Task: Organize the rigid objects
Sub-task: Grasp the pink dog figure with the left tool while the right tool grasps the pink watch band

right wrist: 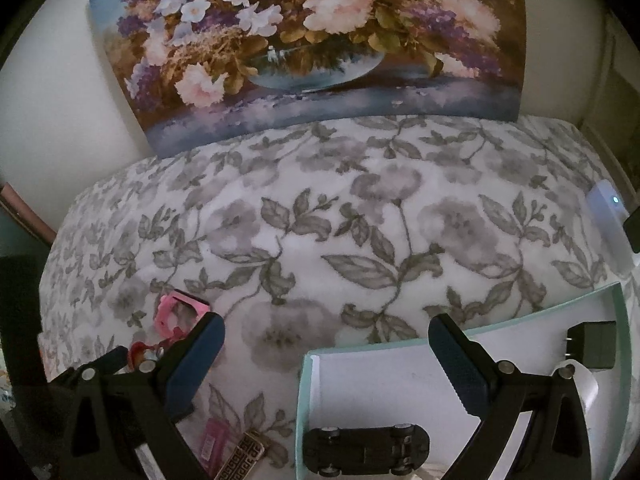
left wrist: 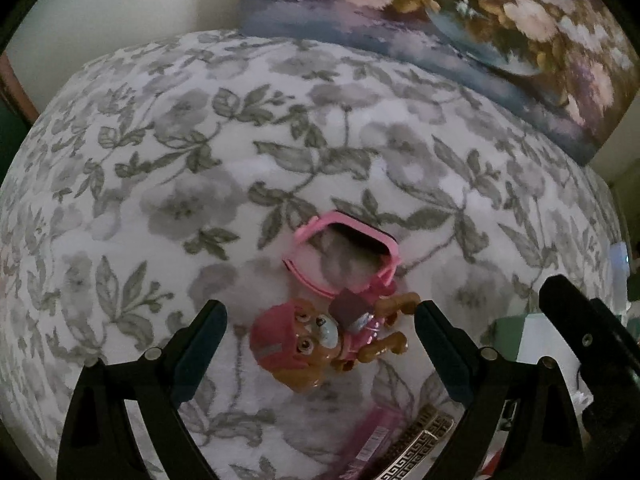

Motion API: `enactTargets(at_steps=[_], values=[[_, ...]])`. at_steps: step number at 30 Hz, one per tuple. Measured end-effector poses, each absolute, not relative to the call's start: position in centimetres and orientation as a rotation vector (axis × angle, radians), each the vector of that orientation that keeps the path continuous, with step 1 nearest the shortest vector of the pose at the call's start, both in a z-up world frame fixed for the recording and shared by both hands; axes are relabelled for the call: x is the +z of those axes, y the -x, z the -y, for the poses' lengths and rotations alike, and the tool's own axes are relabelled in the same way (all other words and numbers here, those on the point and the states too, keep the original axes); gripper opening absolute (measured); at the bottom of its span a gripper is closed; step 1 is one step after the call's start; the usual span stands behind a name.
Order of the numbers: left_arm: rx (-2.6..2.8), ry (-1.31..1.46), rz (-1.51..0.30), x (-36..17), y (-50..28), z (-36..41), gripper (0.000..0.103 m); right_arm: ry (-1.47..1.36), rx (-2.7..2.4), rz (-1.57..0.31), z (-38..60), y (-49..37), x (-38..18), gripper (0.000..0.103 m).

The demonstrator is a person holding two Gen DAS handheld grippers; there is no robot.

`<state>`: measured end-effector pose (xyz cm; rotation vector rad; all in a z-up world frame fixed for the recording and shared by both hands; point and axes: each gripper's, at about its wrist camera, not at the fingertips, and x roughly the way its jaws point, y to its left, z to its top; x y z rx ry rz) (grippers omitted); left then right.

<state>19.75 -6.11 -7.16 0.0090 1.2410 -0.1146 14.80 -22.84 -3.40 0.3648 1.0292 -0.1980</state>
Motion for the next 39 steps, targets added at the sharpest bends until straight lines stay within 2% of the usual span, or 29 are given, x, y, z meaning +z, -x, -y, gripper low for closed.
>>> enactTargets(at_steps=[3, 6, 9, 16, 26, 39], values=[[-0.124, -0.021, -1.252, -7.7, -19.6, 6.5, 0.094, -0.355, -0.198, -1.036, 22.6, -14.9, -3.5, 0.103], [-0.125, -0.040, -1.242, -7.5, -19.5, 6.8, 0.085, -0.346, -0.193, -1.043, 22.3, -14.9, -3.6, 0.103], [-0.145, -0.034, -1.239, -7.2, -19.4, 7.0, 0.083, -0.334, -0.192, -1.046, 22.0, -14.9, -3.6, 0.103], [-0.182, -0.007, -1.223, -6.4, -19.4, 6.6, 0.083, -0.354, -0.198, -1.035, 22.2, -14.7, -3.4, 0.103], [-0.083, 0.155, -1.162, -4.2, -20.7, -0.6, 0.083, -0.325, -0.150, -0.959, 20.0, -15.0, -2.1, 0.103], [-0.010, 0.264, -1.147, -4.3, -20.9, -5.6, 0.083, -0.193, -0.016, -1.026, 12.0, -18.7, -5.9, 0.103]])
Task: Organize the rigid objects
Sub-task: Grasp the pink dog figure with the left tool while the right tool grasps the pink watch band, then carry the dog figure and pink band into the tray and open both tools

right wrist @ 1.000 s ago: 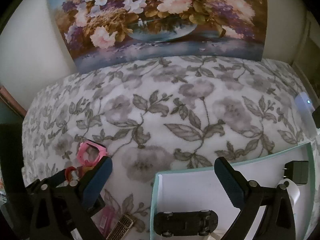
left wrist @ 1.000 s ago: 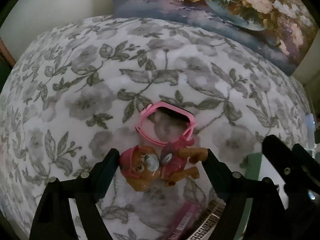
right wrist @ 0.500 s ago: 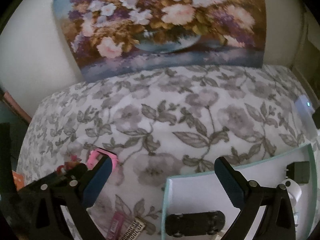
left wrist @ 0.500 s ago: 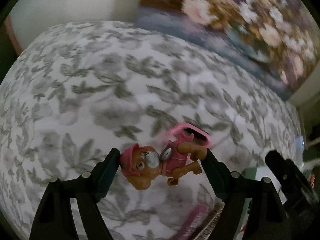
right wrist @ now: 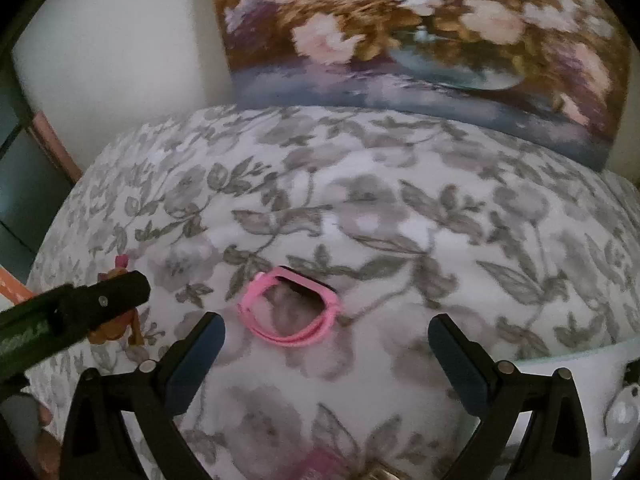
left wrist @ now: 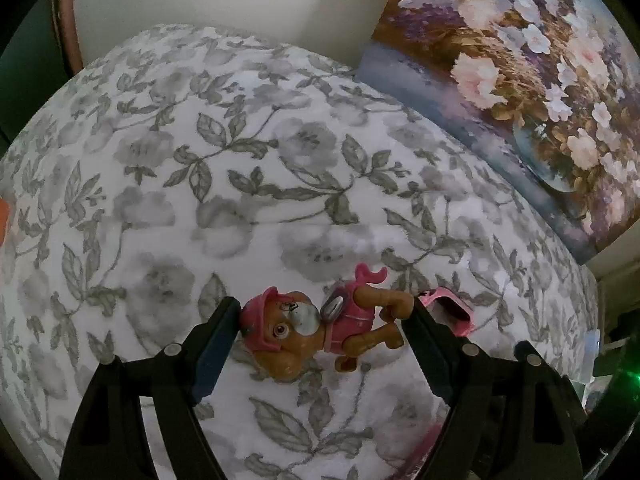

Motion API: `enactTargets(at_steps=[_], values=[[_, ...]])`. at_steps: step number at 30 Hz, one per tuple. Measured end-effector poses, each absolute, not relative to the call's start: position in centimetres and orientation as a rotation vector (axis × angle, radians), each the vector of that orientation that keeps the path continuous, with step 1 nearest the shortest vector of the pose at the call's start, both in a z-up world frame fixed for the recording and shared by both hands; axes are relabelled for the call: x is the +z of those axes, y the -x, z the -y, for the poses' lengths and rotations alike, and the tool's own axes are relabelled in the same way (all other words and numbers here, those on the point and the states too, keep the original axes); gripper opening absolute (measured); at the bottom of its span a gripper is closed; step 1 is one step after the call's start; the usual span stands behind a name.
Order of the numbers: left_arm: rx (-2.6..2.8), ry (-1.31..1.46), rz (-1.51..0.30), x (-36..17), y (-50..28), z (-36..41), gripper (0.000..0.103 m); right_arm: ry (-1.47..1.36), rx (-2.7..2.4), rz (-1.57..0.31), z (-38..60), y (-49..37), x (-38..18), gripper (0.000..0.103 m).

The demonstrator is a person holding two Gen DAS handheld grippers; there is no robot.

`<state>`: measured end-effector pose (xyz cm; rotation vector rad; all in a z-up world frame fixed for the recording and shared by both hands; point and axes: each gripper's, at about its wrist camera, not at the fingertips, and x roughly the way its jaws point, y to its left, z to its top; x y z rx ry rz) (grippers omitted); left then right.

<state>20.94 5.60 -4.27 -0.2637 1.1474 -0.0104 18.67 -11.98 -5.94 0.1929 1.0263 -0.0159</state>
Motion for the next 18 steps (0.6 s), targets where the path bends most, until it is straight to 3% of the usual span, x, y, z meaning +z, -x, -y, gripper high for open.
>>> enactTargets(at_steps=[6, 9, 13, 16, 18], values=[[-0.002, 0.287, -1.159, -4.9, -21.0, -6.4, 0.083, -0.145, -0.007, -1.070, 10.0, -20.1, -7.5, 0.098], [0.003, 0.292, -1.164, -5.2, -21.1, -6.7, 0.083, -0.119, -0.015, -1.086, 9.5, -20.5, -8.2, 0.086], [0.006, 0.298, -1.175, -5.7, -21.2, -6.9, 0.083, -0.100, -0.022, -1.099, 9.2, -20.9, -8.8, 0.082], [0.007, 0.298, -1.181, -5.9, -21.2, -7.0, 0.083, -0.095, -0.013, -1.093, 8.9, -20.8, -8.6, 0.072], [0.009, 0.298, -1.182, -6.0, -21.2, -7.0, 0.083, -0.096, -0.001, -1.094, 8.8, -20.7, -8.4, 0.072]])
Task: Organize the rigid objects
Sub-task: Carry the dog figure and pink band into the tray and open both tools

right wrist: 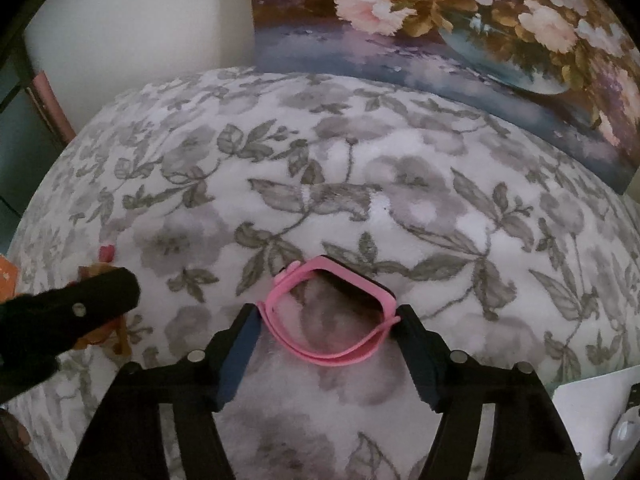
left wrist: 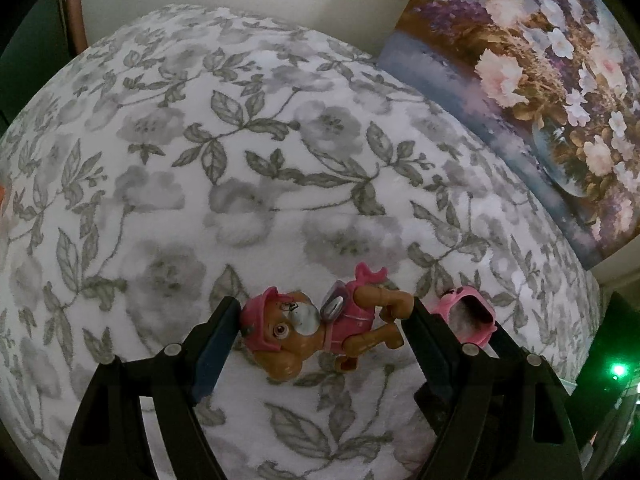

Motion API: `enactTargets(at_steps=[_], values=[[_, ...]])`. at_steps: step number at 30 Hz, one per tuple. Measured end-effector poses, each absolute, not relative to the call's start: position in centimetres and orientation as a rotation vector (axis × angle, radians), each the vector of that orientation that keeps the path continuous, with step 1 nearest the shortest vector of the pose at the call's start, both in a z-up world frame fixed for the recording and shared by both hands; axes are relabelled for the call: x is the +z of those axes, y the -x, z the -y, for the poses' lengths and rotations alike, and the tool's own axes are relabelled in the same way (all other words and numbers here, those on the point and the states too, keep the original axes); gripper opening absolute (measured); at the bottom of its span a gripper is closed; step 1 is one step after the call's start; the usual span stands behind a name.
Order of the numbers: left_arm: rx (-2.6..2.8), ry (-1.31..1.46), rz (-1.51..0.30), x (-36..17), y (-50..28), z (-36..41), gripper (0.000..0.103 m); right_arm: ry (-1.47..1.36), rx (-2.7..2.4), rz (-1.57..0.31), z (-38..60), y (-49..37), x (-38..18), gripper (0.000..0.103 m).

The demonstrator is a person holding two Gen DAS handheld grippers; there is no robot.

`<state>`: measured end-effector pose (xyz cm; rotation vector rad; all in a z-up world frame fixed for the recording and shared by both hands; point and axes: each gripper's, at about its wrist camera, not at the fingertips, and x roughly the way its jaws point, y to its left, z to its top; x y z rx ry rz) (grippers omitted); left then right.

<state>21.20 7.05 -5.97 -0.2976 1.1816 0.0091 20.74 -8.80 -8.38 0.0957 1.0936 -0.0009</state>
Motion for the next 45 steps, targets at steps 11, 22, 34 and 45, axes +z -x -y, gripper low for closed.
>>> enactTargets(at_steps=[11, 22, 34, 45], values=[[0.013, 0.252, -1.142, -2.8, -19.5, -6.7, 0.083, -0.139, 0.020, -1.077, 9.0, -17.3, -5.7, 0.071], [-0.031, 0.198, -1.049, 3.7, -13.6, -4.0, 0.083, -0.258, -0.027, -1.042, 12.2, -10.5, -0.8, 0.071], [-0.133, 0.072, -1.020, 4.9, -6.9, 1.9, 0.083, -0.400, -0.147, -1.026, 19.1, -2.5, 2.1, 0.071], [-0.244, -0.046, -1.053, 3.5, -2.3, 6.9, 0.083, -0.465, -0.278, -0.989, 24.6, 4.8, 3.5, 0.072]])
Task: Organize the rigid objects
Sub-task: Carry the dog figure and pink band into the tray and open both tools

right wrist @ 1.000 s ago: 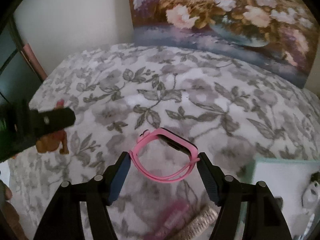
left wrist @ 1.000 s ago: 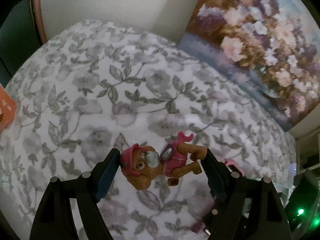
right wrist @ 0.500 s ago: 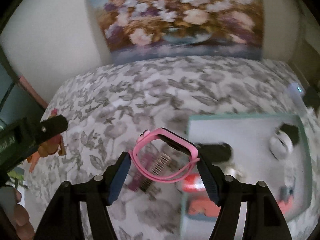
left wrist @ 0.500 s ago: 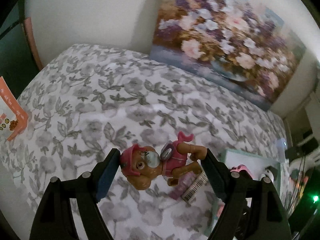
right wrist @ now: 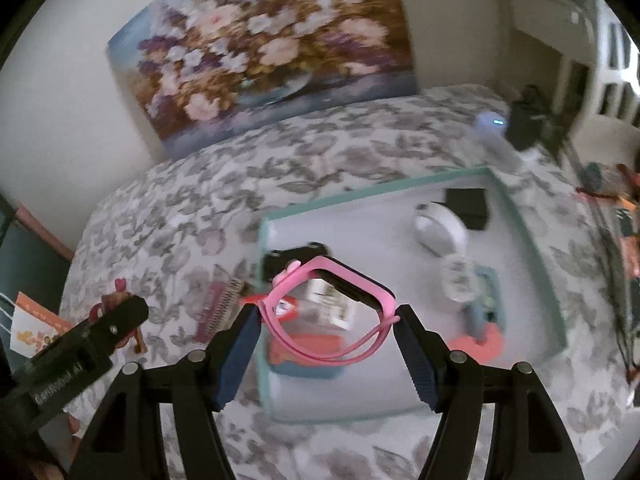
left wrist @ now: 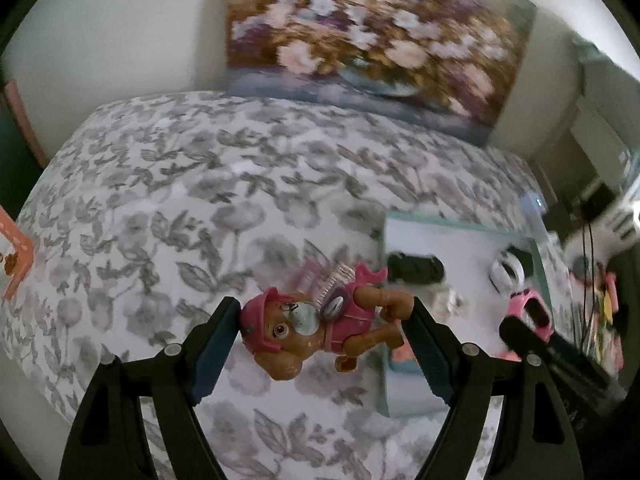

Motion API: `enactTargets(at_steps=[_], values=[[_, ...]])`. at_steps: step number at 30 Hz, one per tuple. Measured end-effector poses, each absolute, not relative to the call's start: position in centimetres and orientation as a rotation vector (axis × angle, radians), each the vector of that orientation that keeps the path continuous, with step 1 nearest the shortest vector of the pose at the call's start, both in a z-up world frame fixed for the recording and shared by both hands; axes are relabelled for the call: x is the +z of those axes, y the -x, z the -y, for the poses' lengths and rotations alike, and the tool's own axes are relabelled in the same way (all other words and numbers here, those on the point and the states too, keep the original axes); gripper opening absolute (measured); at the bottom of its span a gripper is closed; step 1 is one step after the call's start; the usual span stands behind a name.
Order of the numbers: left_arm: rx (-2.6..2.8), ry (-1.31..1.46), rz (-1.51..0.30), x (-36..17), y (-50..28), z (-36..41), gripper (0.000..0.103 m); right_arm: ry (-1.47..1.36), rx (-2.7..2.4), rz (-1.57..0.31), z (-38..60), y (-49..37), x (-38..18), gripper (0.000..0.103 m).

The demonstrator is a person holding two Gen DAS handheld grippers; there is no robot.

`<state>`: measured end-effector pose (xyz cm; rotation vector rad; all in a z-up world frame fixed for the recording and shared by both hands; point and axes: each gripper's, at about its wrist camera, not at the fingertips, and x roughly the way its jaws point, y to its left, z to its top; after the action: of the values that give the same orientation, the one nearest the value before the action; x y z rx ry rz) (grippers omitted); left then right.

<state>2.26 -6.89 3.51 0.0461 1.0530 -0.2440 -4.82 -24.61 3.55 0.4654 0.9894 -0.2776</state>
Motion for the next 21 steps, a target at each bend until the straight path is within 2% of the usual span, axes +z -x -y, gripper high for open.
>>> enactTargets(at_steps=[10, 21], values=[[-0.358, -0.200, -1.114, 0.8, 1.4, 12.8, 0.083, -0.527, -0.354, -1.063, 28.0, 8.0, 0.7, 0.072], [-0.369, -0.256, -1.167, -1.4, 1.7, 15.0, 0.083, -0.563, -0.390, -1.108, 30.4, 8.4, -1.4, 0.073]])
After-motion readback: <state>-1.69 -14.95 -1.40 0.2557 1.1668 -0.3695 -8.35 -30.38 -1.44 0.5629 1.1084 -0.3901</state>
